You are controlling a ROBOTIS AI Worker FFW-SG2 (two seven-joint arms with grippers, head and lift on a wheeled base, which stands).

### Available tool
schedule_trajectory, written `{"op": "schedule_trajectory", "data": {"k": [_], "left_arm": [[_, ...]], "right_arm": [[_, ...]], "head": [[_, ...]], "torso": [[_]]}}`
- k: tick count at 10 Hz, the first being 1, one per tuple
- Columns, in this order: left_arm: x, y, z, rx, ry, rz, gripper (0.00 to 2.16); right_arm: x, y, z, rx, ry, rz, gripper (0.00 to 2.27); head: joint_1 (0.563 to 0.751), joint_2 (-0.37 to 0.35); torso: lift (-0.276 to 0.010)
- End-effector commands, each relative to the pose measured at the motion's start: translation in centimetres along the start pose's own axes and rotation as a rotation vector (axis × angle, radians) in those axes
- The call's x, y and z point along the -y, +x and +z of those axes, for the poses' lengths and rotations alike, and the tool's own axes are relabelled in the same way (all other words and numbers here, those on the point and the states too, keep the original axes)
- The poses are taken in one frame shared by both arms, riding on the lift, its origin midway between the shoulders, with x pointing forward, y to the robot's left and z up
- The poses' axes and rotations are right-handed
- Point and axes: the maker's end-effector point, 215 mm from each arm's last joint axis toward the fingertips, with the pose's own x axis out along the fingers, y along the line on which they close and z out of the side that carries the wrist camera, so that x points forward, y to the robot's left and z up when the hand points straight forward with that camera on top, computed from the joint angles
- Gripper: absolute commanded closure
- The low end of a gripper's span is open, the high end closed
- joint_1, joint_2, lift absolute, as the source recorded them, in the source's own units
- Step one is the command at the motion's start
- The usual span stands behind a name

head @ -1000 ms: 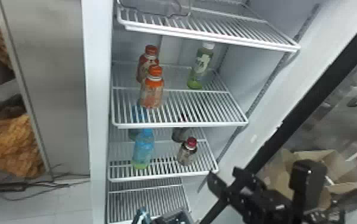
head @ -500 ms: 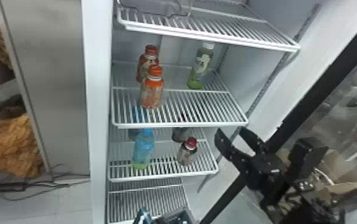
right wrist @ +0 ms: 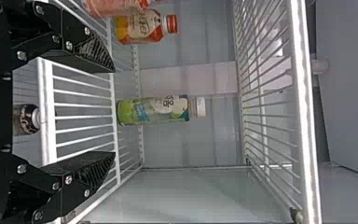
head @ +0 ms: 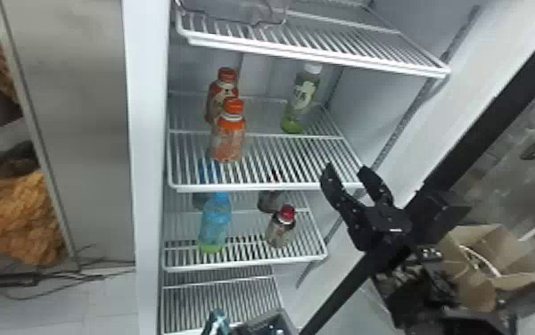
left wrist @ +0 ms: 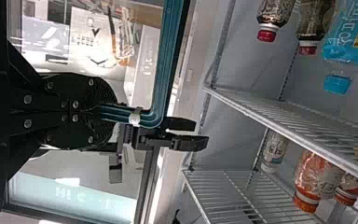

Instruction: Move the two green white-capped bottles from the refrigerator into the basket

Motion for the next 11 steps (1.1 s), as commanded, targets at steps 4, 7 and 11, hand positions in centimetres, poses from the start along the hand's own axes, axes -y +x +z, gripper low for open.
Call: {"op": "schedule_trajectory", "data": {"k": [4,7,11], "left_arm": [[0.1,0.4,-0.4,-0.016,-0.001,-0.003,1.21],[0.1,0.4,-0.4,-0.015,-0.002,-0.002,1.21],[0.2,0.4,-0.3,-0.013,-0.002,-0.004,1.21]], "right_arm": [[0.7,5.6,-2.0,0.022,0.022,0.000,0.16],[0.6,8.3,-2.1,0.038,0.024,0.005,0.04],[-0.1,12.6,-0.6,0.082,0.019,0.006,0.04]], "head": [[0.695,-0.350],[0.695,-0.350],[0.695,-0.350]], "torso": [[-0.004],[-0.004],[-0.004]]}}
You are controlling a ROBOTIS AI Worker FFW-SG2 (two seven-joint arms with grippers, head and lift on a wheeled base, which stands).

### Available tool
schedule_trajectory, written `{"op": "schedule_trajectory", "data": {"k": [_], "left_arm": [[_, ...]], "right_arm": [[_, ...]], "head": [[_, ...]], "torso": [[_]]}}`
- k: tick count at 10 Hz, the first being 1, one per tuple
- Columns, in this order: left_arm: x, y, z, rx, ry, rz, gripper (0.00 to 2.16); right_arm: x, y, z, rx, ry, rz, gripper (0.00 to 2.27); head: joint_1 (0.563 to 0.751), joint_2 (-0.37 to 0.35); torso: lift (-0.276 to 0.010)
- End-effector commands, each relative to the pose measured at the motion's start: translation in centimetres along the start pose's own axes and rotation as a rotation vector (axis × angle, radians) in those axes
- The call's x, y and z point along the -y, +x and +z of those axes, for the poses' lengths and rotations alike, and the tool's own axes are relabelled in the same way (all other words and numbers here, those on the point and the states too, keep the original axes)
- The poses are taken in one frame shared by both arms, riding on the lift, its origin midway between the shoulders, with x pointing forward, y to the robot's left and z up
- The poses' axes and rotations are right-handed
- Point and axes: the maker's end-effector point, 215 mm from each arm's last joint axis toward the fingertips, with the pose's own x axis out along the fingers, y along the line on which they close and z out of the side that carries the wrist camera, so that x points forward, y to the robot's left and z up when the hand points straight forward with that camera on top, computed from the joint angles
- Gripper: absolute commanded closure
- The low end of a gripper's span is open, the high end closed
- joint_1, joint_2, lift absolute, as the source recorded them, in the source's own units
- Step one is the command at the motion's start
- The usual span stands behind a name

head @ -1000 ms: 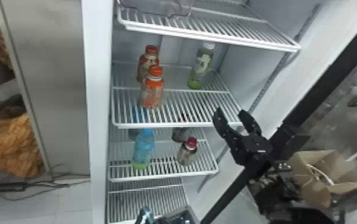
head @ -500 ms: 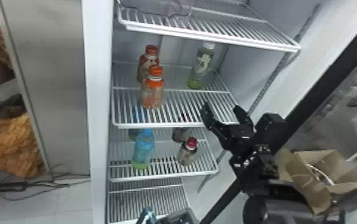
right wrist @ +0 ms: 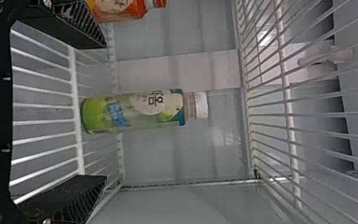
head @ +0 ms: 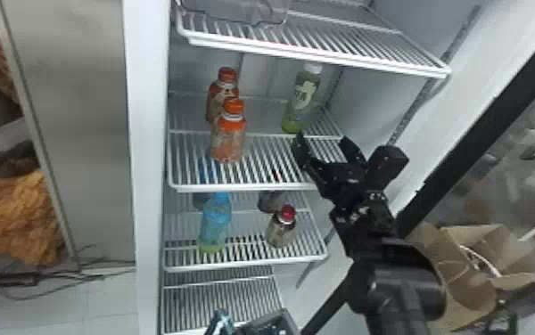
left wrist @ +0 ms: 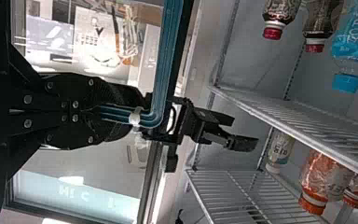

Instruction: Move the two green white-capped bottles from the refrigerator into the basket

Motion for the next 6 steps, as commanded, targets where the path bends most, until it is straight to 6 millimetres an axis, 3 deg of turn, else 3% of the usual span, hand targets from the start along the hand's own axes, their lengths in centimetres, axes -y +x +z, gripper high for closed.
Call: {"op": "schedule_trajectory", "data": {"k": [1,6], "left_arm": [[0.0,0.0,0.1,0.001,0.001,0.000,1.21],[0.0,0.0,0.0,0.000,0.000,0.000,1.21]], "right_arm": [[0.0,1.6,0.3,0.005,0.000,-0.007,0.04],[-0.2,6.0,1.6,0.012,-0.012,-0.023,0.09]], "head": [[0.695,-0.350],[0.695,-0.350]], "torso": [[-0.004],[-0.004]]}}
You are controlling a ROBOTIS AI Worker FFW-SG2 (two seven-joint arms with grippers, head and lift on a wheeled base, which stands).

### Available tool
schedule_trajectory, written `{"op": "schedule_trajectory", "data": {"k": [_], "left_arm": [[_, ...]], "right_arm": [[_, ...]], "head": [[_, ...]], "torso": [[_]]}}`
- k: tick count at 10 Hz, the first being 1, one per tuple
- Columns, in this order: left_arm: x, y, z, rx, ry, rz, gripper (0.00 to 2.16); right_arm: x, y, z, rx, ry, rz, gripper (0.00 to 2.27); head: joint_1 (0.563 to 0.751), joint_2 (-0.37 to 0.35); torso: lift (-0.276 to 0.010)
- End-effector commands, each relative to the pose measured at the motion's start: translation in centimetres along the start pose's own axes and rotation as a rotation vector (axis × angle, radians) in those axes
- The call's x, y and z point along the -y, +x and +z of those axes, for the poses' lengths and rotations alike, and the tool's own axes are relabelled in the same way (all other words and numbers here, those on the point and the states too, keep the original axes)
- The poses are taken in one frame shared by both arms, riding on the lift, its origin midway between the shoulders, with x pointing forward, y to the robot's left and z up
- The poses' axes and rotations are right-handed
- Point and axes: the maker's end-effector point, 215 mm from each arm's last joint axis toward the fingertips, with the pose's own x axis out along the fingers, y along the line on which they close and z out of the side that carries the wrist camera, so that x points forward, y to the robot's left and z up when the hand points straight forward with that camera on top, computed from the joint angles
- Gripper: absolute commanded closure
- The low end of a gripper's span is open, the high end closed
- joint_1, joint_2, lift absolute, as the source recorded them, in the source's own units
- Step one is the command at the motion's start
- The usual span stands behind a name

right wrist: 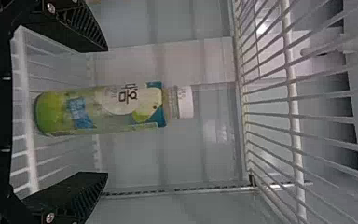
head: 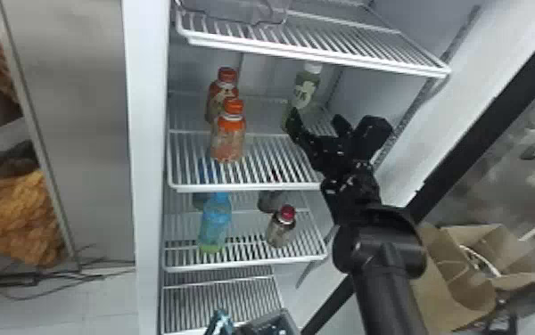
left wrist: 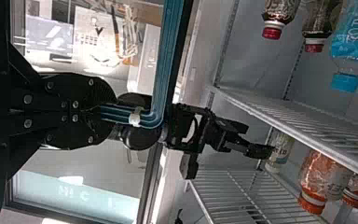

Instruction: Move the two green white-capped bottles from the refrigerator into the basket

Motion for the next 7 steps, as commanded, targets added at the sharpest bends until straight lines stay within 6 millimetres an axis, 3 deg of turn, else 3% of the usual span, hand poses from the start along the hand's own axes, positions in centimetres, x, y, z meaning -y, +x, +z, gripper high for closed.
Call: {"op": "schedule_trajectory", "data": {"k": [1,3,7], "left_arm": [[0.1,0.1,0.0,-0.004,0.003,0.000,1.21],[0.1,0.2,0.0,-0.005,0.002,-0.002,1.21],[0.4,0.5,0.1,-0.009,0.006,-0.006,1.22]], "right_arm": [[0.0,1.3,-0.3,-0.013,0.003,0.000,0.10],[-1.0,2.7,0.4,-0.006,-0.008,0.009,0.11],[-0.3,5.1,0.3,-0.020,-0.020,-0.028,0.11]], "head": [[0.695,-0.350],[0.695,-0.350],[0.695,-0.350]], "torso": [[-0.004],[-0.004],[-0.004]]}}
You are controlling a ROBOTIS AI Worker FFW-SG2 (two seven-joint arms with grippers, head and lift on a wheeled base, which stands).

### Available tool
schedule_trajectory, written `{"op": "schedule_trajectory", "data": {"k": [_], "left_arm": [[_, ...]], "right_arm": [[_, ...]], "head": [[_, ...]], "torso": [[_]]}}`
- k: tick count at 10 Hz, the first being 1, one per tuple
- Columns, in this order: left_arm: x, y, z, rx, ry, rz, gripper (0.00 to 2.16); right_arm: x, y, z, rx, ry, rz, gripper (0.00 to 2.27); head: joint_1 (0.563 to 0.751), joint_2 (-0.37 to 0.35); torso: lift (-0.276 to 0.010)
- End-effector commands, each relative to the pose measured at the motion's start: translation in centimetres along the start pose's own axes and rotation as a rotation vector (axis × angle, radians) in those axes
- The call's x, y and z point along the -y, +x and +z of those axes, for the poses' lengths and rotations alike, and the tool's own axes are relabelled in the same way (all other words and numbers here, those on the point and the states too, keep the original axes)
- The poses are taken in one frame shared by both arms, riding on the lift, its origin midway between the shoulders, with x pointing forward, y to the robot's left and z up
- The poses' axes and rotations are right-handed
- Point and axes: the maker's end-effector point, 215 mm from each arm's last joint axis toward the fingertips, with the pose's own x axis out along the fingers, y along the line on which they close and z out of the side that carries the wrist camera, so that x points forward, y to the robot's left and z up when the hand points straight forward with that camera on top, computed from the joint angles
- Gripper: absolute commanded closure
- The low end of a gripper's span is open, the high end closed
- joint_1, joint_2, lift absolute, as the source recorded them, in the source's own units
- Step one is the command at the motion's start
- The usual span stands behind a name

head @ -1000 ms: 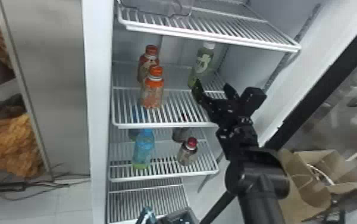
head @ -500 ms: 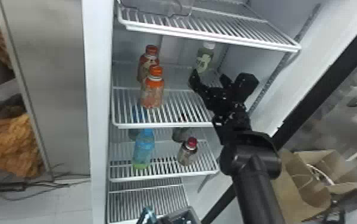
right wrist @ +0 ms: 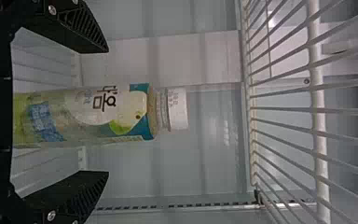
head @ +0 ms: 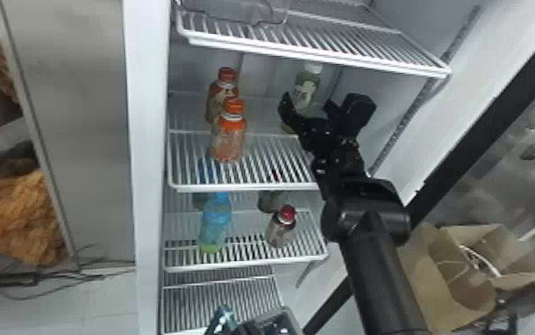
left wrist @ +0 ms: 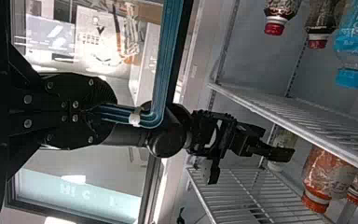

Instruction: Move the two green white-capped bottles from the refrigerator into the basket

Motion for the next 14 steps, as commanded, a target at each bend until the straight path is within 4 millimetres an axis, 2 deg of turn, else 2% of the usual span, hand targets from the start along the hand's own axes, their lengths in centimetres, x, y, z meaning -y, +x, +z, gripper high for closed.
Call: {"op": "schedule_trajectory", "data": {"k": [1,3,6,7,8,11,14], "left_arm": [[0.0,0.1,0.0,0.001,-0.001,-0.001,1.21],[0.0,0.1,0.0,-0.002,0.002,0.001,1.21],[0.0,0.1,0.0,-0.002,0.002,0.001,1.21],[0.0,0.1,0.0,-0.002,0.002,0.001,1.21],[0.0,0.1,0.0,-0.002,0.002,0.003,1.21],[0.0,0.1,0.0,-0.001,0.001,0.002,1.21],[0.0,0.1,-0.1,0.000,-0.003,0.001,1.21]], "right_arm": [[0.4,0.8,0.2,-0.005,-0.017,-0.010,0.11],[1.0,1.7,-0.2,-0.021,-0.024,-0.023,0.14],[1.1,2.2,-1.8,-0.058,-0.019,-0.025,0.22],[0.8,2.4,-2.1,-0.069,-0.019,-0.021,0.36],[1.0,2.6,-2.5,-0.085,-0.011,-0.023,0.65],[0.8,2.8,-3.4,-0.106,0.004,-0.017,1.02],[0.5,2.6,-3.4,-0.103,-0.003,-0.009,1.03]], "head": [[0.695,-0.350],[0.695,-0.350],[0.695,-0.350],[0.695,-0.350],[0.695,-0.350],[0.695,-0.350],[0.695,-0.350]], "torso": [[-0.004],[-0.004],[-0.004],[-0.004],[-0.004],[-0.004],[-0.004]]}}
